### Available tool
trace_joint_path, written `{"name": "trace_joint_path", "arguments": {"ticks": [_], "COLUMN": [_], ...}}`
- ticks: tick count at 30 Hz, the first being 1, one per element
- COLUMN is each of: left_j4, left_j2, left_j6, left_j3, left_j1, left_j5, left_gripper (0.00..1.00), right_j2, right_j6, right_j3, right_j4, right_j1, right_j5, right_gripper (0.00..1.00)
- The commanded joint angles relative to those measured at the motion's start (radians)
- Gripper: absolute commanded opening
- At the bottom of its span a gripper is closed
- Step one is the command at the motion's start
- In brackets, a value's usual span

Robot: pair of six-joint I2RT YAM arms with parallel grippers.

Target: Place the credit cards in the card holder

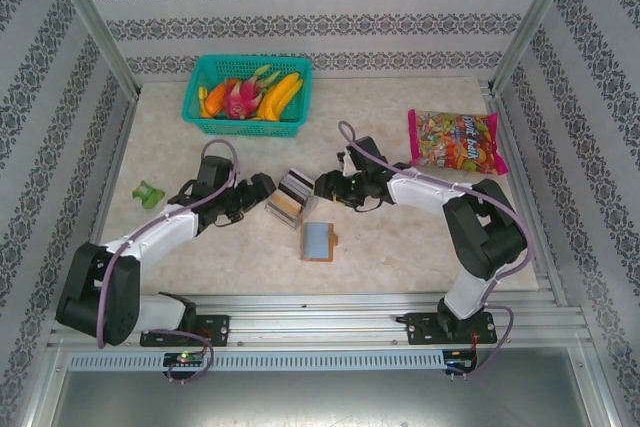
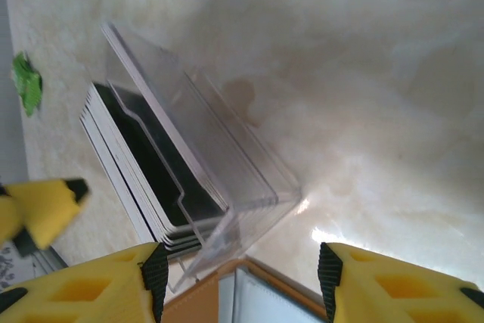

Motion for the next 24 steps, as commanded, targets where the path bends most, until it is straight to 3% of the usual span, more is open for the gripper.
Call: {"name": "trace_joint_path", "arguments": {"ticks": [1, 13, 24], "left_j4": [0.174, 0.533, 0.682], "left_j2": [0.042, 0.288, 0.53], "left_j6": [-0.083, -0.247, -0.324], "left_j3": [-0.016, 0.016, 0.225], "left_j1": [0.004, -0.105, -0.236], "left_j5": [0.068, 0.102, 0.129], "left_gripper": [0.9, 0.85, 0.84], "right_j2": [0.052, 0.209, 0.127], "right_j6": [0.0, 0.034, 0.031], "right_j3": [0.056, 0.163, 0.032], "right_j4": [0.082, 0.141, 0.166], "right_j1": [-0.02, -0.041, -0.153], "right_j5": [-0.072, -0.21, -0.209], "right_gripper": [0.58, 0.58, 0.56]}}
